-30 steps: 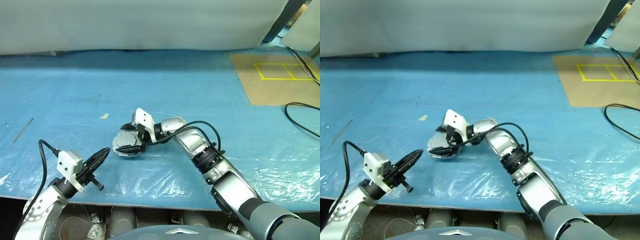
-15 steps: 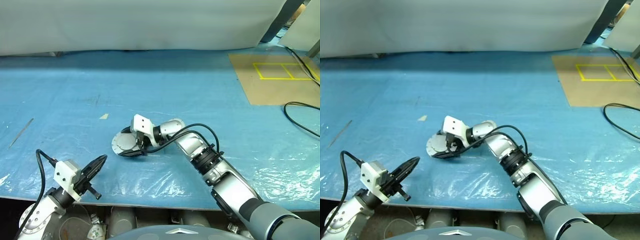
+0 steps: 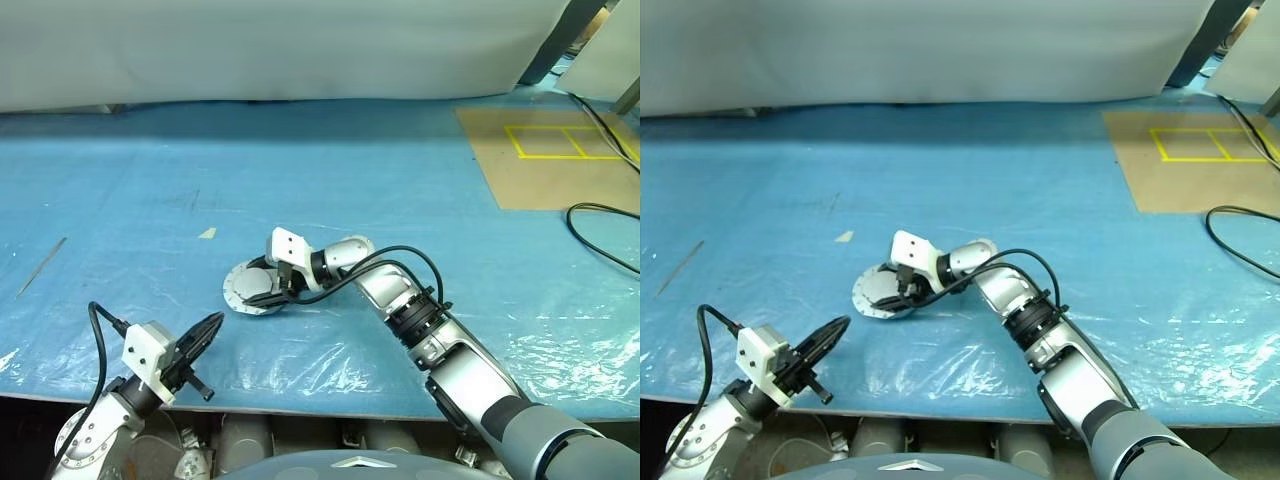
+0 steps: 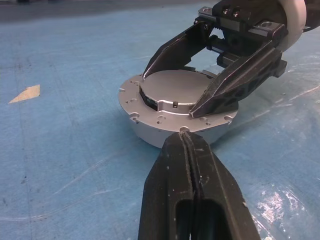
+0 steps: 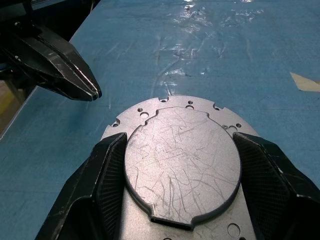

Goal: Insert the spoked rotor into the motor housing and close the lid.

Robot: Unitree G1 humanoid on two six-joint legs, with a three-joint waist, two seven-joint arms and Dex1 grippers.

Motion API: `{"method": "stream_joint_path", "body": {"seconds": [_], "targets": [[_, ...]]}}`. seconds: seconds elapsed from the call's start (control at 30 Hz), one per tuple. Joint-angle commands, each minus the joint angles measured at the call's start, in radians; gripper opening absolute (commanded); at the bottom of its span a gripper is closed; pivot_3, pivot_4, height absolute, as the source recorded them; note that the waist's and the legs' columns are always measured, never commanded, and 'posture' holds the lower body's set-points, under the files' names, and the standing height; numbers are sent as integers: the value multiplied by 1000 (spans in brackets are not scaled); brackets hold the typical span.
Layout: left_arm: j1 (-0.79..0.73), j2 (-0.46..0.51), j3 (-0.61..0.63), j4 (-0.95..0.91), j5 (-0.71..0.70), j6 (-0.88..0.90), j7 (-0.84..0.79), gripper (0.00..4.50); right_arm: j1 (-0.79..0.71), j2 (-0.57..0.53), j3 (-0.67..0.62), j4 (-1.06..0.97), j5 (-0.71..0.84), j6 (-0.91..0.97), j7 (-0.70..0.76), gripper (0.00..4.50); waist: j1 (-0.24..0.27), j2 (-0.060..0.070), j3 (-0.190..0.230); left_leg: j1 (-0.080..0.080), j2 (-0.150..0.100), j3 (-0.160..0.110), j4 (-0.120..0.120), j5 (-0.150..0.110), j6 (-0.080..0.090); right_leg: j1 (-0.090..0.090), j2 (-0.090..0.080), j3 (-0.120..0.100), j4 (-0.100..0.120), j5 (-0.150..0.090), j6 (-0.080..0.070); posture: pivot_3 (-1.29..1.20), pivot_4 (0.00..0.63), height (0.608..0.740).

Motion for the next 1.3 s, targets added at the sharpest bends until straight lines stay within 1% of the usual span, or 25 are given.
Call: {"method": "stream_joint_path", "body": {"seconds": [0.03,0.2,0.37,0.6,0.87,1.03,1.3], "targets": [[12,0,0,-17,-1,-24,4,0,6,5,-3,-10,-3,-7,3,3014,0,0,0,0,0,0,0,0,0,0,0,0,0,0,0,0,150,740],[16,-4,-3,-16,-2,-26,11,0,-14,-8,-4,-54,-4,-7,20,3014,0,0,0,0,0,0,0,0,0,0,0,0,0,0,0,0,150,740],[15,-17,-15,-5,7,-40,20,0,-34,-22,0,-108,-6,33,37,3014,0,0,0,0,0,0,0,0,0,0,0,0,0,0,0,0,150,740],[24,-29,-36,-4,21,-51,34,0,-56,-56,27,-120,-59,49,41,3014,0,0,0,0,0,0,1,0,0,0,0,0,0,0,0,0,150,740],[27,-32,-46,-2,20,-60,43,0,-60,-67,30,-76,-83,35,40,3014,0,0,0,0,0,0,1,0,0,0,0,0,1,0,0,0,150,740],[22,-29,-47,6,20,-61,40,0,-49,-81,39,-62,-85,34,66,3014,1,0,0,1,0,0,2,0,0,2,0,0,1,0,0,0,150,740],[6,-26,-55,5,21,-53,43,0,-79,-85,30,38,-93,-16,77,3014,3,0,0,6,0,0,2,0,0,6,-1,0,1,0,0,0,150,740]]}}
